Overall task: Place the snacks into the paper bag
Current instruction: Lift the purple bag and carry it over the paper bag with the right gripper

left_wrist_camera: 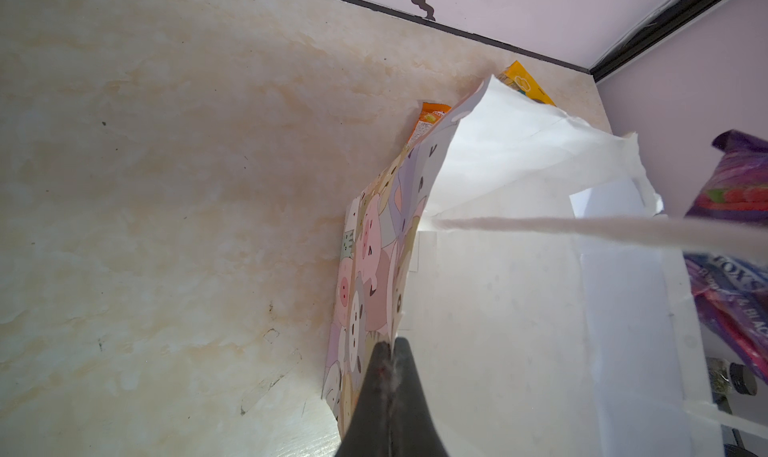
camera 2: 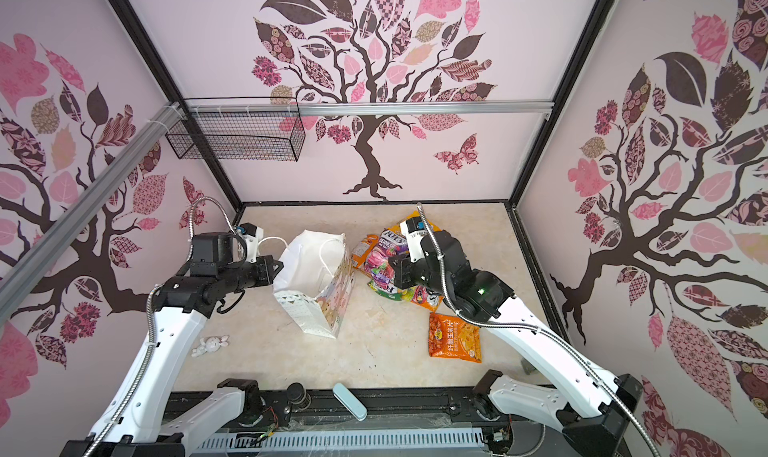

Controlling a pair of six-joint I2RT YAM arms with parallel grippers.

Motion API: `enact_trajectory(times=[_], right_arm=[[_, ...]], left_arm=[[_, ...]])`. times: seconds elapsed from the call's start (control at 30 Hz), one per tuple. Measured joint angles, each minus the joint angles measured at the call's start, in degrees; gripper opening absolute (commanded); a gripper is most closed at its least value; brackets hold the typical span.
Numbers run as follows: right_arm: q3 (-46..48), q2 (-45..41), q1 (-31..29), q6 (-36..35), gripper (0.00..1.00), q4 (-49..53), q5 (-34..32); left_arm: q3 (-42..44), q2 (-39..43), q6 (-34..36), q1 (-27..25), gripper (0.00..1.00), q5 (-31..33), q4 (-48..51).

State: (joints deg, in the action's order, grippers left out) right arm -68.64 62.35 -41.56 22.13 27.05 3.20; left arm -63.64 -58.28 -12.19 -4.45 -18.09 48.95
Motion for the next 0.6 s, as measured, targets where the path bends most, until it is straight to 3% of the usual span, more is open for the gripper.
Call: enact_trajectory(times=[0.47, 0.6], right_arm=[[-21.84, 7.91, -0.76, -1.84, 0.00, 7.93, -0.22], [-29.83, 11.61, -5.75, -2.91, 0.00, 11.37, -4.63]], left_arm=[[-0.11, -0.22, 0.02, 0.00, 0.00, -0.66, 0.68], [-0.39, -0.37, -0.02, -0.02, 0.00, -0.50, 0.96]])
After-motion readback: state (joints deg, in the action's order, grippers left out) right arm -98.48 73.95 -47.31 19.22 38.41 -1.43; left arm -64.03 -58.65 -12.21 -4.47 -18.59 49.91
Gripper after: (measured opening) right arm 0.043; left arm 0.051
